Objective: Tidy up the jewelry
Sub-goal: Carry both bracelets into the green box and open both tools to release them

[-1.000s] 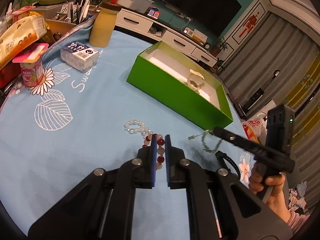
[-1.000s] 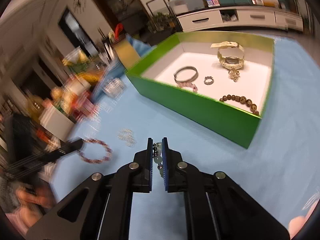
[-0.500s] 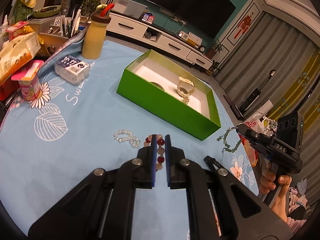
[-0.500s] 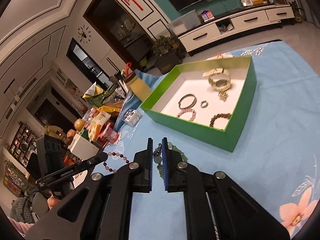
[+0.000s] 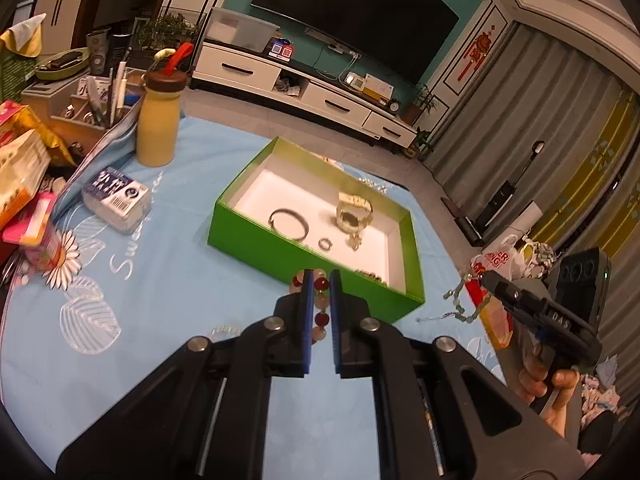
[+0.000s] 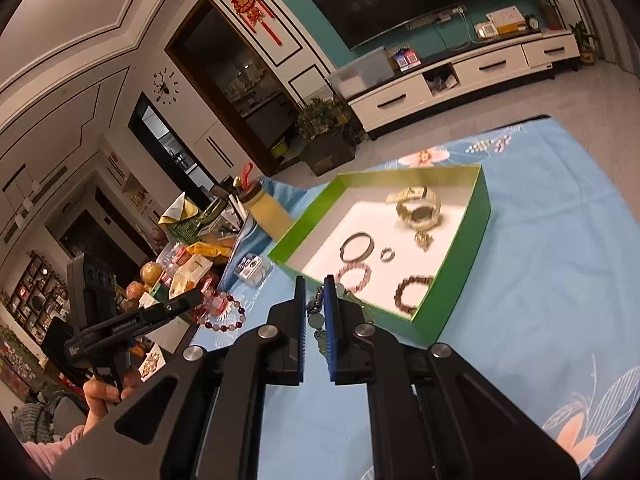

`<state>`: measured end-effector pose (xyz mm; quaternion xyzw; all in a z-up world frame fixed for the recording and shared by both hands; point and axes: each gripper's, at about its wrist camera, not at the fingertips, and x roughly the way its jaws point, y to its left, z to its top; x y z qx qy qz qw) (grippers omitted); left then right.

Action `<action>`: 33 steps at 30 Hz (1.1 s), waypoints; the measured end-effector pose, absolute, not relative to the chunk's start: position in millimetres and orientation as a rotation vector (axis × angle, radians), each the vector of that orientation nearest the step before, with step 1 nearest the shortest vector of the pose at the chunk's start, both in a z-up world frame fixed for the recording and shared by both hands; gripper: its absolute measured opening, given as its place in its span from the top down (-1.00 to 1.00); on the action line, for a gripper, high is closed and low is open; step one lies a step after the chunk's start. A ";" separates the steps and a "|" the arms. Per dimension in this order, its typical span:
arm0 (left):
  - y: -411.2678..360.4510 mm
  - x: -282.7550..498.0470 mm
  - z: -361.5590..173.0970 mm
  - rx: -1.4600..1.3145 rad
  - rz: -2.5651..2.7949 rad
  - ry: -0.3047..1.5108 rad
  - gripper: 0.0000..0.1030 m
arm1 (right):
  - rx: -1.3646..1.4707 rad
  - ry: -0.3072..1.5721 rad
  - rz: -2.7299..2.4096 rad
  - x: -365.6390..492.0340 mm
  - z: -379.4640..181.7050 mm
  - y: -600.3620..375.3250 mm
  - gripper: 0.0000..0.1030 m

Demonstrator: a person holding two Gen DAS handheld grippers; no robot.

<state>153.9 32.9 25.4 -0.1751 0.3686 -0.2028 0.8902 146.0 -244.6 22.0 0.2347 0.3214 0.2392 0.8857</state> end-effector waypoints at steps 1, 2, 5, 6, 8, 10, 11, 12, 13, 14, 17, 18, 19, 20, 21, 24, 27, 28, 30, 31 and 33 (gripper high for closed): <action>32.5 158.3 27.4 -0.367 -0.422 0.764 0.86 | 0.485 0.663 0.493 148.9 24.0 -245.8 0.84; 31.8 161.6 29.0 -0.369 -0.422 0.762 0.86 | 0.482 0.658 0.490 152.2 25.7 -246.8 0.84; 28.3 177.1 35.9 -0.368 -0.423 0.756 0.86 | 0.473 0.650 0.482 159.8 28.9 -246.7 0.84; 26.9 181.2 37.8 -0.365 -0.424 0.755 0.86 | 0.471 0.648 0.480 161.9 29.1 -246.8 0.84; 23.9 191.2 41.7 -0.359 -0.423 0.752 0.86 | 0.471 0.646 0.472 169.6 29.5 -247.7 0.84; 21.6 202.4 44.3 -0.358 -0.423 0.753 0.86 | 0.472 0.646 0.464 178.0 29.9 -247.5 0.84; 20.8 210.9 44.9 -0.361 -0.421 0.758 0.86 | 0.472 0.647 0.462 181.5 29.5 -247.1 0.84; 19.9 217.0 44.9 -0.362 -0.418 0.762 0.86 | 0.472 0.647 0.461 183.3 29.2 -245.7 0.84; 18.7 223.3 44.8 -0.362 -0.415 0.765 0.86 | 0.472 0.647 0.461 187.4 29.0 -245.2 0.84; 16.5 231.9 44.5 -0.358 -0.410 0.771 0.86 | 0.472 0.648 0.460 191.9 28.9 -245.3 0.84; 11.9 250.8 40.9 -0.354 -0.394 0.781 0.86 | 0.471 0.655 0.453 203.7 26.0 -243.3 0.84; 10.0 258.7 38.9 -0.357 -0.391 0.787 0.86 | 0.470 0.657 0.450 206.7 25.7 -243.1 0.84; 9.0 263.2 37.4 -0.357 -0.388 0.791 0.86 | 0.468 0.660 0.446 212.0 24.0 -242.5 0.84; 6.1 271.0 35.0 -0.354 -0.382 0.799 0.86 | 0.467 0.662 0.443 215.6 23.4 -242.9 0.84; 3.3 277.5 32.9 -0.349 -0.378 0.806 0.86 | 0.466 0.665 0.442 220.0 21.9 -242.5 0.84; -6.7 295.9 25.3 -0.317 -0.360 0.826 0.86 | 0.462 0.673 0.431 229.3 17.7 -242.0 0.84; -14.6 312.5 18.1 -0.297 -0.347 0.839 0.86 | 0.458 0.684 0.417 239.9 11.9 -242.1 0.84; -15.5 317.0 16.1 -0.292 -0.343 0.843 0.86 | 0.458 0.691 0.411 244.0 9.0 -242.6 0.84; -20.8 327.8 10.5 -0.275 -0.331 0.855 0.86 | 0.456 0.701 0.403 249.0 5.1 -242.2 0.84; -22.7 332.4 8.2 -0.266 -0.325 0.858 0.86 | 0.450 0.706 0.396 250.7 2.6 -240.8 0.84; -27.5 342.4 2.8 -0.251 -0.316 0.866 0.86 | 0.441 0.715 0.388 255.5 -1.4 -239.7 0.84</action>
